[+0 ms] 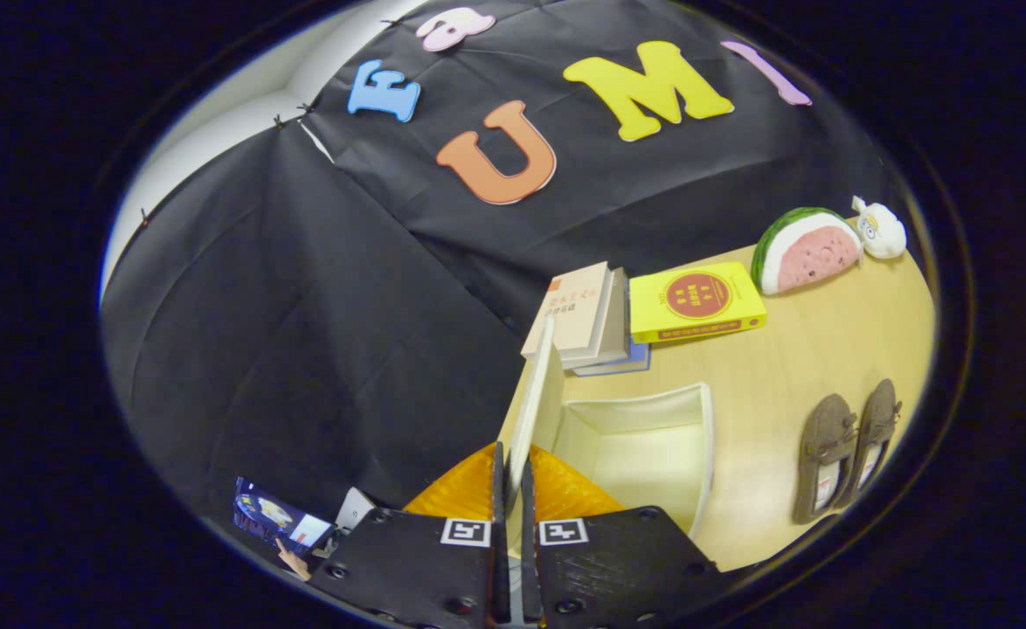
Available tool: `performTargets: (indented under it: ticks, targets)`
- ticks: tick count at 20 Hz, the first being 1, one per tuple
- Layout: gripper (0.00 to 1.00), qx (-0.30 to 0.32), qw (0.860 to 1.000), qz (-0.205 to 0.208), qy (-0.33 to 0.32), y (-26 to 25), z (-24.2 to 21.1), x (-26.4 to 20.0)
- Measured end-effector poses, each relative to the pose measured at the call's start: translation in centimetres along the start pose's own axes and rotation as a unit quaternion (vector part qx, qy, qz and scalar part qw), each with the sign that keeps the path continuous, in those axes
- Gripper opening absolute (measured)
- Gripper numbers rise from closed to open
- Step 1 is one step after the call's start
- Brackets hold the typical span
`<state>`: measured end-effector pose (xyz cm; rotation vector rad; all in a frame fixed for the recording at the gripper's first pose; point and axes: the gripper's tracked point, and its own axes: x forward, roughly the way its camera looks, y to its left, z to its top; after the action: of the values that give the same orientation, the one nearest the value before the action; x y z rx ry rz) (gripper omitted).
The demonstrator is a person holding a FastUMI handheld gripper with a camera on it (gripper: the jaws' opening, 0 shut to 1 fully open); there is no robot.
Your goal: Open the storage box then place both shoes into the box .Put the left shoe in first, then the right shoe, with the right side of both shoes facing outward in a uniform manner.
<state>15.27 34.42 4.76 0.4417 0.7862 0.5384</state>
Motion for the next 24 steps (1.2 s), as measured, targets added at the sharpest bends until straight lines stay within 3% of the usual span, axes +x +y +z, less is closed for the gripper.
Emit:
performTargets:
  ticks: [8,10,14,16,21,24]
  targets:
    - [0.05,-0.016,1.0,0.016,0.016,7.7,-0.6,4.8]
    - [0.11,-0.034,0.999,0.01,0.02,9.1,-0.9,6.2]
    - [0.27,-0.03,0.997,0.063,0.021,13.7,-2.0,8.5]
    - [0.47,-0.033,0.996,0.075,0.024,15.0,-2.6,8.9]
    - [0.92,-0.102,0.993,0.048,0.016,15.0,-4.2,9.0]
    - [0.95,-0.157,0.987,0.013,-0.015,13.2,-3.5,7.7]
